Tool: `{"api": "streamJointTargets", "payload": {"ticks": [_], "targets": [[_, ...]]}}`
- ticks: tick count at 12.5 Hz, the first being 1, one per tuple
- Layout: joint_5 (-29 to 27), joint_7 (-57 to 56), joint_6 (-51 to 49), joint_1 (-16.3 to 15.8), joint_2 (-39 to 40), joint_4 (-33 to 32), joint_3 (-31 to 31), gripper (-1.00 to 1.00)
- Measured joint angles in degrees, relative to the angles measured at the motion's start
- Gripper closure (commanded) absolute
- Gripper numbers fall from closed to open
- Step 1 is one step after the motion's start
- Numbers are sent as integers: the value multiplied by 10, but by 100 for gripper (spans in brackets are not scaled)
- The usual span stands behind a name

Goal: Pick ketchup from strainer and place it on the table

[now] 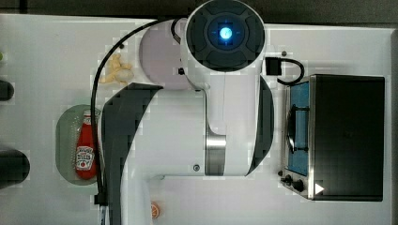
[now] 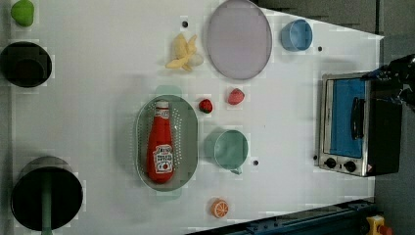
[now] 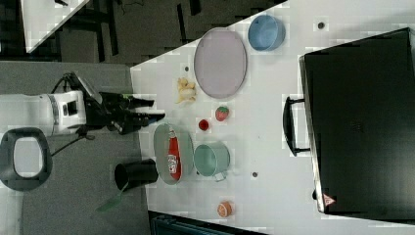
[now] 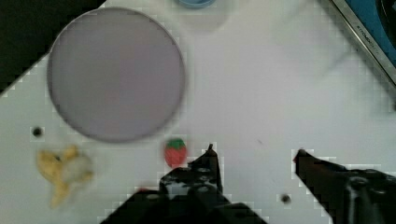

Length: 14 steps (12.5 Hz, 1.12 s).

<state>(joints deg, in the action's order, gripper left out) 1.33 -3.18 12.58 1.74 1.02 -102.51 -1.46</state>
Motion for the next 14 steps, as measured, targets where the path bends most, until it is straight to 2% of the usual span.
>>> {"api": "streamJointTargets", "payload": {"ticks": [1, 3, 5, 7, 10, 14], "targets": [[-12, 0, -37, 24, -35, -41, -22, -59], [-23, 0, -85, 52, -116, -107, -42, -99], [-22, 0, -85, 63, -155, -102, -64, -100], [-23, 0, -81, 66, -156, -76, -103, -100], [-23, 0, -44, 66, -122, -69, -204, -100], [-32, 0, -5, 36, -47, -83, -316, -100]]}}
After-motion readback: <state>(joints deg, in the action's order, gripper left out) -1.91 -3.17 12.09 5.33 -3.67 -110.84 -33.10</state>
